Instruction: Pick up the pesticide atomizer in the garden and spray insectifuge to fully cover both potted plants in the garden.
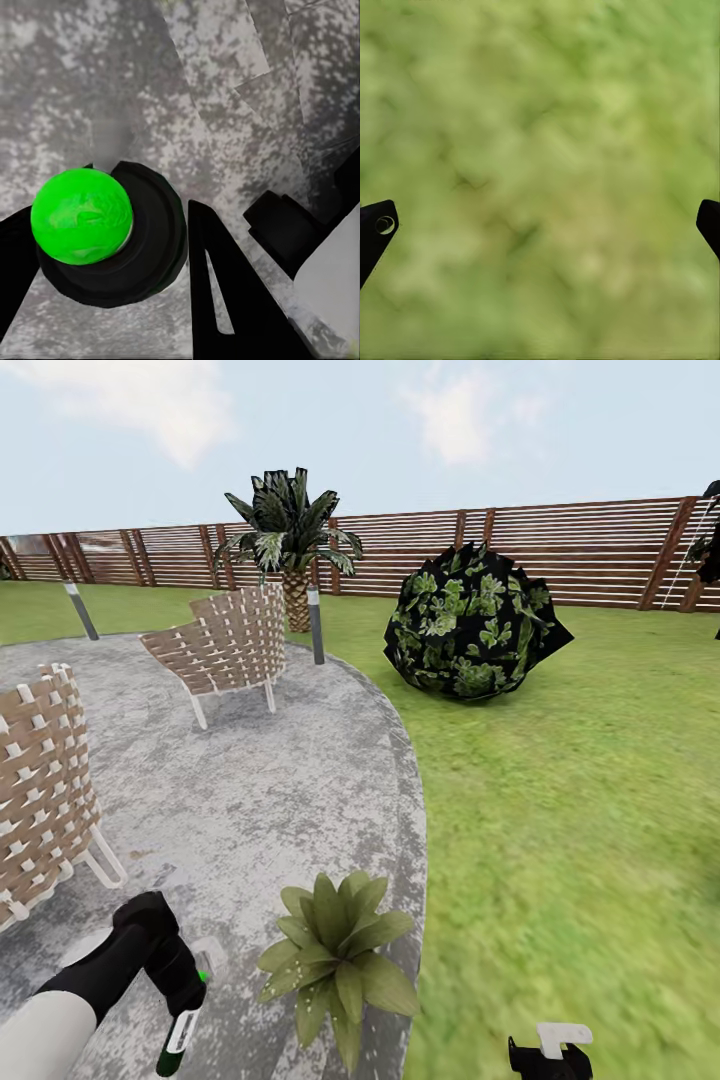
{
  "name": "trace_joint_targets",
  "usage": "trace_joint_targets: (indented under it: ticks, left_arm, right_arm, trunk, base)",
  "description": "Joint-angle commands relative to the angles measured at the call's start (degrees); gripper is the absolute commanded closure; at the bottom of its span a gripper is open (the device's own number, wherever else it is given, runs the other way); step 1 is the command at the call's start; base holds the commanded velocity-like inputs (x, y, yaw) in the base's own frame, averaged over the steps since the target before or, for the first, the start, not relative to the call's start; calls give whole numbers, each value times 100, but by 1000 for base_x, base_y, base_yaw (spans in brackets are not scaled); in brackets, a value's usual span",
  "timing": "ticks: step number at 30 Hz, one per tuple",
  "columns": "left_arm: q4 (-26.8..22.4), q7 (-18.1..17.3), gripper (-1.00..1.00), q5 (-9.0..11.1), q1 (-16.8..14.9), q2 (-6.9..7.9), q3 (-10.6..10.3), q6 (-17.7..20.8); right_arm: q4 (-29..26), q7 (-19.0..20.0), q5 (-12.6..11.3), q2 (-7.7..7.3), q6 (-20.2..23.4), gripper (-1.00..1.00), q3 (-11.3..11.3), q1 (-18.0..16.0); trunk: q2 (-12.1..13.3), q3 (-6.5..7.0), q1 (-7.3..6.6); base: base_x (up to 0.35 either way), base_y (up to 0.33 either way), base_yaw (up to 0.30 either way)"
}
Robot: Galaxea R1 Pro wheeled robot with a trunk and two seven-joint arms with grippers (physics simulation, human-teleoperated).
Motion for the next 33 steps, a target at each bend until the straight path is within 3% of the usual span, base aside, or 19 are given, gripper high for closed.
trace_joint_targets:
  ticks: [1, 4, 11, 21, 33]
  left_arm:
    - [-5, -39, 100, -14, 29, 91, -12, 55]
    - [2, -45, 100, -14, 80, 204, -17, 43]
    - [-5, -40, 100, -8, 73, 151, -24, 54]
    - [73, 14, 100, -6, 83, 203, -8, 45]
    - [56, 14, 100, -5, 64, 172, -25, 42]
  right_arm:
    - [6, -18, 20, 0, -17, -100, -6, -3]
    - [7, -19, 20, 0, -17, -100, -6, -3]
    - [-1, -20, 12, 3, -22, -100, -6, -3]
    - [-11, -20, 11, 9, -24, -100, -6, -3]
    - [-11, -21, 11, 19, -18, -100, -8, -3]
  trunk:
    - [-2, -5, -1]
    - [-2, -5, -1]
    - [-2, -5, -1]
    - [-2, -5, -1]
    - [-2, 24, -1]
  base:
    - [12, 15, 0]
    - [4, 4, 0]
    - [63, 47, 0]
    - [4, 3, -5]
    - [23, 8, -204]
